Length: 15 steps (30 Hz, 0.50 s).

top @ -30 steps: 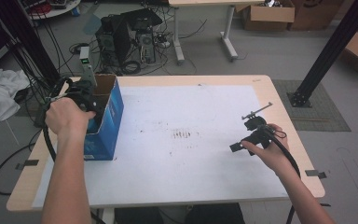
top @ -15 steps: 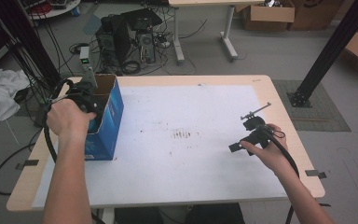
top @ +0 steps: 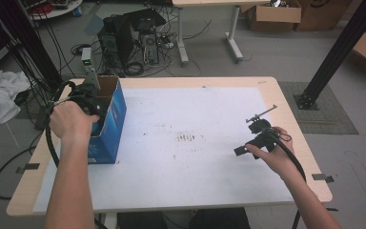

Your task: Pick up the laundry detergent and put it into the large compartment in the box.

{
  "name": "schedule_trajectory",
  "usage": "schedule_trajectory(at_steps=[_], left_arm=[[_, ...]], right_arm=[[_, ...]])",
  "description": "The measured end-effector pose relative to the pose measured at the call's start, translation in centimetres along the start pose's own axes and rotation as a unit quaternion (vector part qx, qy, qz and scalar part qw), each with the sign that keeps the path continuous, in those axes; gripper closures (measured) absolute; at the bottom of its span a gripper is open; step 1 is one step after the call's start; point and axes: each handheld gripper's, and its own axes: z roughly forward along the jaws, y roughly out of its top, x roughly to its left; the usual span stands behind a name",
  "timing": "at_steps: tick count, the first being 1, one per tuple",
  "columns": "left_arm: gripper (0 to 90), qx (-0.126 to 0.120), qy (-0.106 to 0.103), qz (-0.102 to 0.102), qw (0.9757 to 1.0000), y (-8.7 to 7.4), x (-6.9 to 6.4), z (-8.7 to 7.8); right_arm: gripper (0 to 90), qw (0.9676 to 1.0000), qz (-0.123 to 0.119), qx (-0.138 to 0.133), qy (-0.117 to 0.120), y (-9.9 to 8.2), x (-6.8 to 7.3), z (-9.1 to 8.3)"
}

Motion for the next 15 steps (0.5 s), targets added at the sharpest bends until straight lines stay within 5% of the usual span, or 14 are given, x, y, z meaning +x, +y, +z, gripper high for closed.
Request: schedule_trajectory(at_steps=[15], left_arm=[[37.0,0.000,0.003,-0.001,1.0000,-0.14,-0.05,-0.14]], right_arm=[[20.5,1.0000,-0.002,0.000,0.000,-0.09,-0.01,-0.04]])
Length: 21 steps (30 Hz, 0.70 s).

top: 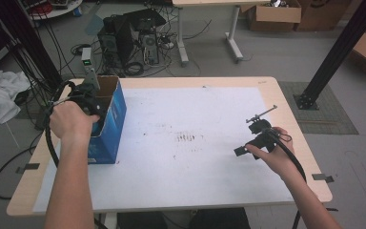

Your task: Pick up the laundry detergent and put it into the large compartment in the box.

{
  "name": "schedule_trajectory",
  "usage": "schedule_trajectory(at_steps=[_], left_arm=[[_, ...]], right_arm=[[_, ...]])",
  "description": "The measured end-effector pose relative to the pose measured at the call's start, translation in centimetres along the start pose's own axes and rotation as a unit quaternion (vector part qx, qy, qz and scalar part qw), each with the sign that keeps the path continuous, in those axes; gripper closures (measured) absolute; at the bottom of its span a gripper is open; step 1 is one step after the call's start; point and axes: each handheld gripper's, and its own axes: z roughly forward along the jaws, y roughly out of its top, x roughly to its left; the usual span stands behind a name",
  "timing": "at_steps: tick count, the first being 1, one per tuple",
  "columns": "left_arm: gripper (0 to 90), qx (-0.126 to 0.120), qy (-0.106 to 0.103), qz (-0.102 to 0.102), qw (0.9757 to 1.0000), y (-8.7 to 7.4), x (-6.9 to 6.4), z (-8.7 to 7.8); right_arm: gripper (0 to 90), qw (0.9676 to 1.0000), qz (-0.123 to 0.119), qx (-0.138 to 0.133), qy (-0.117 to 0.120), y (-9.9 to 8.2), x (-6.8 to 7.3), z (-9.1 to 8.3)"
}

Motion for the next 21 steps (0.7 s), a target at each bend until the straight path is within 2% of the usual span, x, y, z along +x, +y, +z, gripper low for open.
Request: schedule_trajectory(at_steps=[14,17,21], left_arm=[[36.3,-0.003,-0.001,-0.006,1.0000,-0.21,0.04,-0.32],[33.0,-0.001,0.002,-0.003,1.0000,-0.22,-0.01,-0.42],[30.3,0.000,0.003,-0.009,1.0000,-0.26,0.05,-0.59]], right_arm=[[20.4,1.0000,-0.003,-0.003,0.000,0.10,0.09,-0.25],[20.4,1.0000,-0.003,-0.002,0.000,0.04,0.05,-0.23],[20.3,1.0000,-0.003,-0.002,0.000,0.05,0.06,-0.26]])
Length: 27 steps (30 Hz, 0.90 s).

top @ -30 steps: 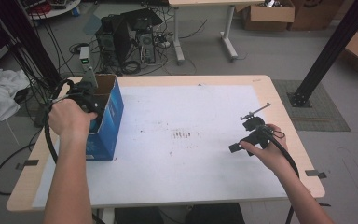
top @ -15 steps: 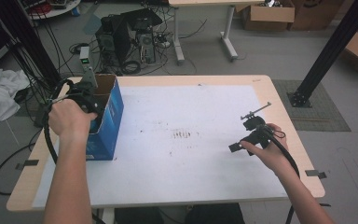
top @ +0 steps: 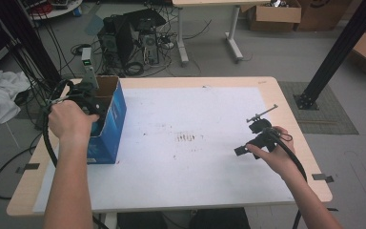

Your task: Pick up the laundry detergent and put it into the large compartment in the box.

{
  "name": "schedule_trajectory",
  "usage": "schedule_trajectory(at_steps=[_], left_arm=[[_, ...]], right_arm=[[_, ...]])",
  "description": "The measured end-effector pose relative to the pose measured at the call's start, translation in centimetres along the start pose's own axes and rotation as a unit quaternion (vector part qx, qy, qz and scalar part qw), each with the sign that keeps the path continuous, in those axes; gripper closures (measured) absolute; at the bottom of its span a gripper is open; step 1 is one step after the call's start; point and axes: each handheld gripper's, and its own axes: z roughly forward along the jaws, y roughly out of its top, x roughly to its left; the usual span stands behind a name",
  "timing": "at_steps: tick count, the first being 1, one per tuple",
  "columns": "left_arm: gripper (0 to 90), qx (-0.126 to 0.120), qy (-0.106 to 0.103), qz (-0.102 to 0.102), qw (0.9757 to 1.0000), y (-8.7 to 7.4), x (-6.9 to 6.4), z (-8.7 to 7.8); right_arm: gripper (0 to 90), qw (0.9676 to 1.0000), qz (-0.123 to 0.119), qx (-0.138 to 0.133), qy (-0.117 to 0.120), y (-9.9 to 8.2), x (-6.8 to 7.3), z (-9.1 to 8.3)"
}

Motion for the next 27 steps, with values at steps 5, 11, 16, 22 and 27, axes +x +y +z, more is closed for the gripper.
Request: schedule_trajectory(at_steps=[5,11,16,22,27], left_arm=[[27.3,0.001,0.002,0.000,1.0000,-0.2,0.1,-0.4],[24.0,-0.007,-0.001,0.001,1.0000,-0.3,-0.1,-1.3],[23.5,-0.012,0.004,0.004,0.9999,-0.3,-0.5,-2.3],[22.9,-0.025,0.009,0.007,0.9996,-0.5,-0.8,-3.9],[21.9,-0.038,0.006,0.019,0.9991,-0.7,-1.5,-5.8]], right_arm=[[20.3,1.0000,0.003,-0.002,0.000,0.1,0.0,-0.1],[20.2,1.0000,0.003,-0.001,0.001,0.1,0.1,-0.1],[20.2,1.0000,0.002,-0.003,0.003,0.1,0.2,-0.1],[20.2,1.0000,0.004,-0.004,0.002,0.0,0.1,-0.2],[20.2,1.0000,0.007,-0.004,0.001,-0.1,0.0,-0.3]])
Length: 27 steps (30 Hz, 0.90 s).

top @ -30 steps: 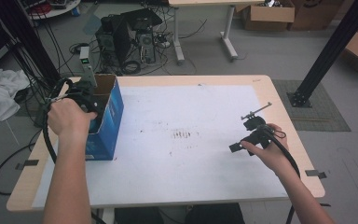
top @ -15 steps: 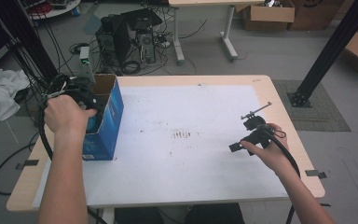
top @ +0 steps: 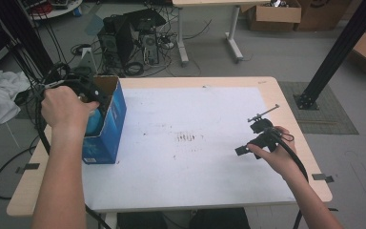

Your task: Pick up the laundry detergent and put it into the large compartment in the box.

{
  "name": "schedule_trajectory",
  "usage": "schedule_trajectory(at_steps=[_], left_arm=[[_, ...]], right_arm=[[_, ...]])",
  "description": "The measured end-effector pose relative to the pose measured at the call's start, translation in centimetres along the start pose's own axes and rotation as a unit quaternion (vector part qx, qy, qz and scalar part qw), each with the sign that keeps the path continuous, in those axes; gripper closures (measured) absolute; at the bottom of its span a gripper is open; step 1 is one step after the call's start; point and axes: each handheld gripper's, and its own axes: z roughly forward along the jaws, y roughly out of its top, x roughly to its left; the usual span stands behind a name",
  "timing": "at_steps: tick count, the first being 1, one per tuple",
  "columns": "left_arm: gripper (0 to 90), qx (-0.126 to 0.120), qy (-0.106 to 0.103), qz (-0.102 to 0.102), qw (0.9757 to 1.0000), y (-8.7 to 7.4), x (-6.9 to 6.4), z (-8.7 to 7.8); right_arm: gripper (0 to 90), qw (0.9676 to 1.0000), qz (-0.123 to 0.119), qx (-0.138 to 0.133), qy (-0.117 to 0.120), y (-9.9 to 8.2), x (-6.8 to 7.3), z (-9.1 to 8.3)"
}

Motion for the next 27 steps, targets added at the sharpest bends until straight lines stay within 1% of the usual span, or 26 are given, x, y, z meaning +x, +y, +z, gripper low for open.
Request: schedule_trajectory(at_steps=[2,3,4,5,6,7,9,10,13,14,15,16,17,19,21,22,25,26,27], left_arm=[[20.9,-0.006,-0.001,0.010,0.9999,0.0,-0.6,-0.7],[20.8,-0.015,-0.006,0.017,0.9997,0.0,-1.3,-1.5],[20.5,-0.015,-0.006,0.017,0.9997,0.0,-1.3,-1.5],[20.5,-0.019,-0.008,0.022,0.9995,0.0,-1.7,-1.8],[20.1,-0.027,-0.014,0.034,0.9990,0.0,-2.5,-2.4],[19.8,-0.030,-0.016,0.038,0.9987,0.0,-2.9,-2.7],[18.6,-0.034,-0.023,0.053,0.9977,-0.1,-3.8,-3.1],[18.2,-0.034,-0.023,0.053,0.9977,-0.1,-3.8,-3.1],[17.5,-0.038,-0.030,0.076,0.9960,-0.2,-5.3,-3.4],[17.4,-0.038,-0.033,0.093,0.9944,-0.4,-6.3,-3.4],[17.4,-0.038,-0.033,0.093,0.9944,-0.4,-6.3,-3.4],[17.4,-0.037,-0.032,0.100,0.9938,-0.4,-6.9,-3.4],[17.0,-0.041,-0.033,0.111,0.9924,-0.6,-8.0,-3.3],[16.3,-0.045,-0.043,0.122,0.9906,-0.7,-9.1,-3.2],[16.3,-0.042,-0.042,0.139,0.9885,-0.8,-10.2,-2.8],[16.2,-0.042,-0.042,0.139,0.9885,-0.8,-10.2,-2.8],[16.3,-0.041,-0.046,0.155,0.9860,-0.8,-11.8,-2.0],[16.2,-0.040,-0.050,0.164,0.9843,-0.8,-12.7,-1.4],[16.2,-0.038,-0.050,0.170,0.9834,-0.7,-13.0,-1.1]], right_arm=[[20.2,1.0000,-0.002,-0.002,0.000,0.0,0.0,-0.1],[20.2,1.0000,-0.001,-0.001,0.000,0.1,0.0,-0.2],[20.2,1.0000,-0.004,-0.002,-0.001,0.1,0.0,-0.2],[20.2,1.0000,-0.004,-0.002,-0.001,0.1,0.0,-0.2],[20.2,1.0000,-0.006,-0.003,-0.001,0.1,0.0,-0.3],[20.2,1.0000,-0.007,-0.004,-0.001,0.1,0.0,-0.4],[20.1,1.0000,-0.004,-0.005,0.000,0.1,0.1,-0.4],[20.1,1.0000,-0.004,-0.005,0.000,0.1,0.1,-0.4],[20.0,1.0000,-0.007,-0.005,-0.002,0.2,0.1,-0.7],[20.0,1.0000,-0.006,-0.004,-0.001,0.2,0.1,-0.8],[20.0,1.0000,-0.006,-0.004,-0.001,0.2,0.1,-0.8],[20.0,1.0000,-0.005,-0.004,-0.002,0.2,0.2,-0.9],[20.0,1.0000,-0.006,-0.006,-0.003,0.2,0.2,-1.0],[20.0,1.0000,-0.002,-0.007,-0.003,0.2,0.3,-1.1],[19.9,1.0000,-0.002,-0.008,-0.003,0.2,0.3,-1.1],[19.9,1.0000,-0.002,-0.008,-0.003,0.2,0.3,-1.1],[19.8,1.0000,-0.005,-0.004,-0.003,0.2,0.2,-1.0],[19.8,1.0000,-0.005,-0.004,-0.004,0.2,0.2,-1.0],[19.8,1.0000,0.000,-0.005,-0.003,0.2,0.2,-1.0]])
